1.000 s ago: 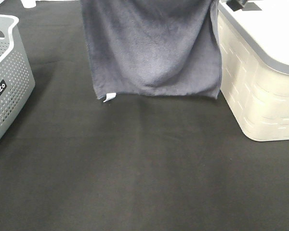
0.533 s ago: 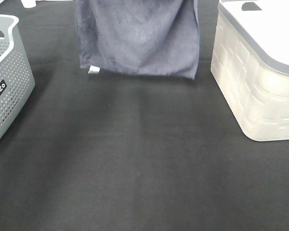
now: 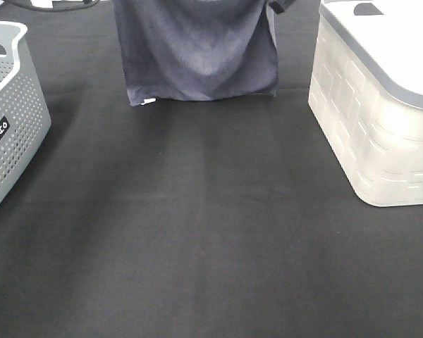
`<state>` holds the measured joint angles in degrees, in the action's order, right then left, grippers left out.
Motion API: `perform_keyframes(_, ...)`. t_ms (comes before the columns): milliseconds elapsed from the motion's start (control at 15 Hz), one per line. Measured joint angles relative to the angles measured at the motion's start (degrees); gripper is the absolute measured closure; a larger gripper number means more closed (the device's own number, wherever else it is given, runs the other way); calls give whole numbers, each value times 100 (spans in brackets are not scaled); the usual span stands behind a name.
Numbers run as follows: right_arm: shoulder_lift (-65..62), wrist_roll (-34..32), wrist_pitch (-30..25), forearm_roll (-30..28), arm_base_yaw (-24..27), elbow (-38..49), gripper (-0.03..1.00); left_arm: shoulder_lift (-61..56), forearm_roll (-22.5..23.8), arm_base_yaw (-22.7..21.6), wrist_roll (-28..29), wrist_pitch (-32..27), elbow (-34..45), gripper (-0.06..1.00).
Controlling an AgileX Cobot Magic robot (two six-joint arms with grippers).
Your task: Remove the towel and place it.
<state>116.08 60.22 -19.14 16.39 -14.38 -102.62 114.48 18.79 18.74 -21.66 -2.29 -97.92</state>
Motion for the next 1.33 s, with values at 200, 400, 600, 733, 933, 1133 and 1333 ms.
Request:
perform_keyframes(200,0,0,464,97,0,0,96,0,0,-11,-17,103,0,94)
perform_keyframes(400,0,0,1272,109,0,0,96,0,-6,-155,-40,854,0,94)
perform_keyframes(600,212,0,1707,115,0,0,96,120,-6,-338,-40,1261,-11,94)
perform_keyframes(733,476,0,1868,115,0,-6,96,413,-6,-338,-103,1312,-160,94)
perform_keyframes(933,636,-69,2000,120,0,-223,96,670,-6,-338,-183,1312,-607,94)
perform_keyframes(1133,636,-223,2131,126,0,-476,96,665,-6,-338,-235,1329,-934,94)
perform_keyframes(1333,682,-418,1656,143,0,-487,96,665,6,-327,-252,647,-951,94)
